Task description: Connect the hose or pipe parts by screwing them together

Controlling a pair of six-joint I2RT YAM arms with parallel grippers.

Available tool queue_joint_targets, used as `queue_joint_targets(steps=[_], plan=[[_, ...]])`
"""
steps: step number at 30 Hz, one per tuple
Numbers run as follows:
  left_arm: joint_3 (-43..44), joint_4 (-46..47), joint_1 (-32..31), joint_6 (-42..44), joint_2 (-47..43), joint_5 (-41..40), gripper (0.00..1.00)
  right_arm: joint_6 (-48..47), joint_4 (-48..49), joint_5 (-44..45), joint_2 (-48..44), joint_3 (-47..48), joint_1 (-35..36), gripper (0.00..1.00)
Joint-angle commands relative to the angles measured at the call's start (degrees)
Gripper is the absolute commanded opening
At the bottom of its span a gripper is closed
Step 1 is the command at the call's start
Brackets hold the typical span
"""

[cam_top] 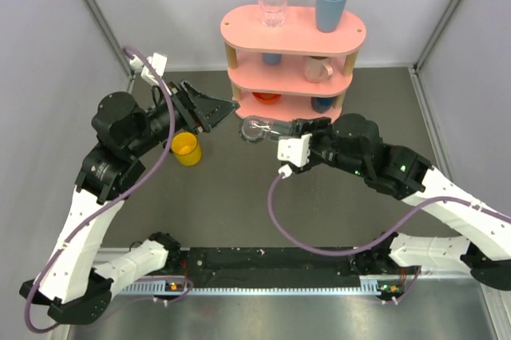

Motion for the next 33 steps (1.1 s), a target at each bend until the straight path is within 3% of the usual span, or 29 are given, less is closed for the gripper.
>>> queue_joint_targets(steps=[1,3,6,7,11,13,15,20,33], plan=[[2.1,-13.3,2.9,-20.5,3.9,3.2,0.71,-15.1,16.7,13.4,-2.6,-3.5,3.2,0.00],[0.6,-11.4,2.8,-28.4,3.9,5.2,0.68,-20.2,21.4,15.7,-2.7,-5.3,4.8,0.00],[-0.4,-10.7,2.8,-37.0,4.0,5.7,0.51,-25.9,25.3,19.6,-2.6,-7.1,6.6,0.00],[-0.4,-10.8,2.8,-38.7,4.0,5.9,0.50,-26.8,25.6,20.9,-2.4,-7.2,6.9,0.00],[1.3,-14.7,2.7,-46.2,5.9,6.0,0.59,-28.9,26.6,22.5,-2.2,-7.9,8.2,0.00],[3.3,-21.1,2.4,-47.1,6.9,4.5,0.64,-29.7,26.9,23.3,-1.9,-8.4,8.9,0.00],[4.2,-21.1,2.2,-47.5,8.2,3.7,0.73,-30.3,26.9,23.4,-1.7,-8.3,9.4,0.00],[4.9,-19.7,1.8,-48.5,10.1,0.9,0.83,-31.7,27.5,23.7,-0.8,-7.6,10.2,0.00],[4.5,-18.1,0.7,-50.4,14.6,1.6,0.73,-32.5,31.0,26.2,2.3,-8.4,12.3,0.00]])
